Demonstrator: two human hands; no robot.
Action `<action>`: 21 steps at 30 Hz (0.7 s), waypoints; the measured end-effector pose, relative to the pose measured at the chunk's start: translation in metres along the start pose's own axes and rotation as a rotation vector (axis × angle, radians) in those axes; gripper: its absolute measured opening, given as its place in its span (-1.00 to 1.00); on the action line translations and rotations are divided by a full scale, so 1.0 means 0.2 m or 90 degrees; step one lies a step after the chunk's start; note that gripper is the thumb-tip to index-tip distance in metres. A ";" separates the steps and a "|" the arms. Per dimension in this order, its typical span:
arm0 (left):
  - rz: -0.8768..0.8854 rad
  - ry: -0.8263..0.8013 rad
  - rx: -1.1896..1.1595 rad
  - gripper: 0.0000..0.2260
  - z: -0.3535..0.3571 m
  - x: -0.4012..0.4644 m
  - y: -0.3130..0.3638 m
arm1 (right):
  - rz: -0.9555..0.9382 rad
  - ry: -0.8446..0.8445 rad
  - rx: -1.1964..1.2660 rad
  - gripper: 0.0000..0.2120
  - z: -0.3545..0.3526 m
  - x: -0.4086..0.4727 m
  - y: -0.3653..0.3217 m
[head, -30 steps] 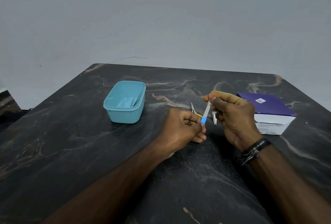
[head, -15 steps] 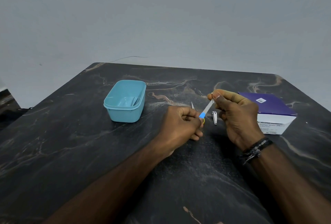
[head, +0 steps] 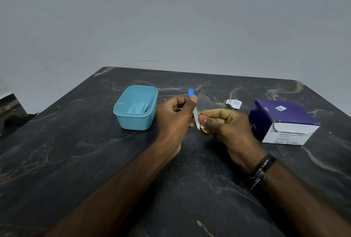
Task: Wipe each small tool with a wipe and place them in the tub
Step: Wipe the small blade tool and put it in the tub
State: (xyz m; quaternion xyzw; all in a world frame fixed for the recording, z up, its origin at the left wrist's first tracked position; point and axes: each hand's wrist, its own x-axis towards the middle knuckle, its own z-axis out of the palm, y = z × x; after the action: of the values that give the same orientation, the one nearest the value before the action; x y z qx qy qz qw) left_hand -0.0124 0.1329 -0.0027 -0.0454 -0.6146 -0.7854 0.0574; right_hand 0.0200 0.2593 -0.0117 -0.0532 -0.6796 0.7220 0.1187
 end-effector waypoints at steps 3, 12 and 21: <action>0.014 -0.013 0.021 -0.89 0.00 -0.01 0.00 | -0.006 -0.016 -0.005 -0.82 0.02 -0.01 0.00; 0.046 -0.070 0.072 -0.82 -0.01 -0.01 -0.05 | -0.011 0.085 0.033 -0.86 -0.05 0.02 -0.04; 0.058 -0.233 0.132 -0.56 0.00 -0.04 -0.07 | -0.005 0.100 0.044 -0.85 -0.06 0.02 -0.04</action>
State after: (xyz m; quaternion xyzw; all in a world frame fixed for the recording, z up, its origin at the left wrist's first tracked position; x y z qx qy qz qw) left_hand -0.0067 0.1371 -0.0175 -0.2088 -0.6896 -0.6933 -0.0155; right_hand 0.0203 0.2719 -0.0045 -0.1031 -0.6430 0.7381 0.1765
